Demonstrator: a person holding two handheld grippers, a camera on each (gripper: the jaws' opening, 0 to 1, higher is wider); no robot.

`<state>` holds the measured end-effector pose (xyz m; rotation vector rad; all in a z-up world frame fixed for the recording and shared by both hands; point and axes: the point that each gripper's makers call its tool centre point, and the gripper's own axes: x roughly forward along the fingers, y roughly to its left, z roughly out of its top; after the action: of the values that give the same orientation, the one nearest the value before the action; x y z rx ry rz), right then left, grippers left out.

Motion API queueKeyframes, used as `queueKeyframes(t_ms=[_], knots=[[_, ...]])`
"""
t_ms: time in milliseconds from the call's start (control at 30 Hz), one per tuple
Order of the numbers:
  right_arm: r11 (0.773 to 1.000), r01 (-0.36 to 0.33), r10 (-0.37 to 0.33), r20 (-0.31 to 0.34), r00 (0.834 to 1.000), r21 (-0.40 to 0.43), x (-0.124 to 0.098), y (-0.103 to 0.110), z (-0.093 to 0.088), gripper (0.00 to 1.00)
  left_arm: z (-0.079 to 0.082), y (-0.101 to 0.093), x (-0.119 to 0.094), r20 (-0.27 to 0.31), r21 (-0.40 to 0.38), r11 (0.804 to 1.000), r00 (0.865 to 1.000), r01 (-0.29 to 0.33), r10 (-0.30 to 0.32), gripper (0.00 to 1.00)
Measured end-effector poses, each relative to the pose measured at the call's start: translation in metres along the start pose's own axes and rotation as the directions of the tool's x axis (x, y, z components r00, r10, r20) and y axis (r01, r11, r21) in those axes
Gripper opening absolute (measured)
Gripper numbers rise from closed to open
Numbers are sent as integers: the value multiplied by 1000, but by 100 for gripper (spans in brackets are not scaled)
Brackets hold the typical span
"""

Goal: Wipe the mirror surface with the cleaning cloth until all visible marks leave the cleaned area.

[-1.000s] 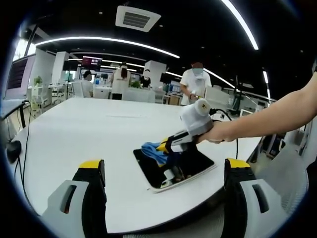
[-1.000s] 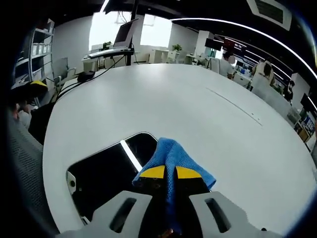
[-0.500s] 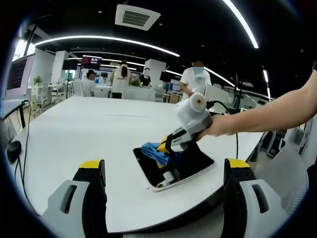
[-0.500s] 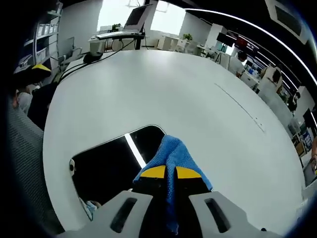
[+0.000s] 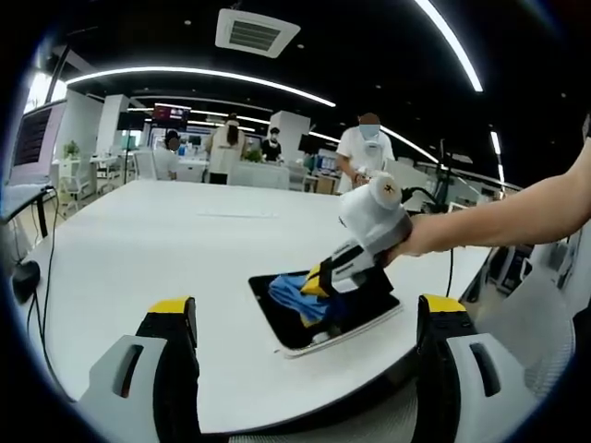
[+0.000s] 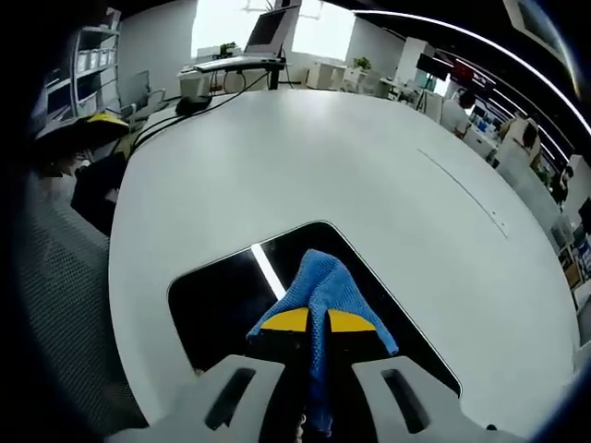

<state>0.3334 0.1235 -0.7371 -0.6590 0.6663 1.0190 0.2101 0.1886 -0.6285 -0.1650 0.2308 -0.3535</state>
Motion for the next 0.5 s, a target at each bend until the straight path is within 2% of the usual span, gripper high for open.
queueKeyframes(t_ms=[500], knots=[[1000,-20,20,32,999,9,-12,24,-9,0,-1,1,0,-9,-1,1000,1000,-1,1,98]])
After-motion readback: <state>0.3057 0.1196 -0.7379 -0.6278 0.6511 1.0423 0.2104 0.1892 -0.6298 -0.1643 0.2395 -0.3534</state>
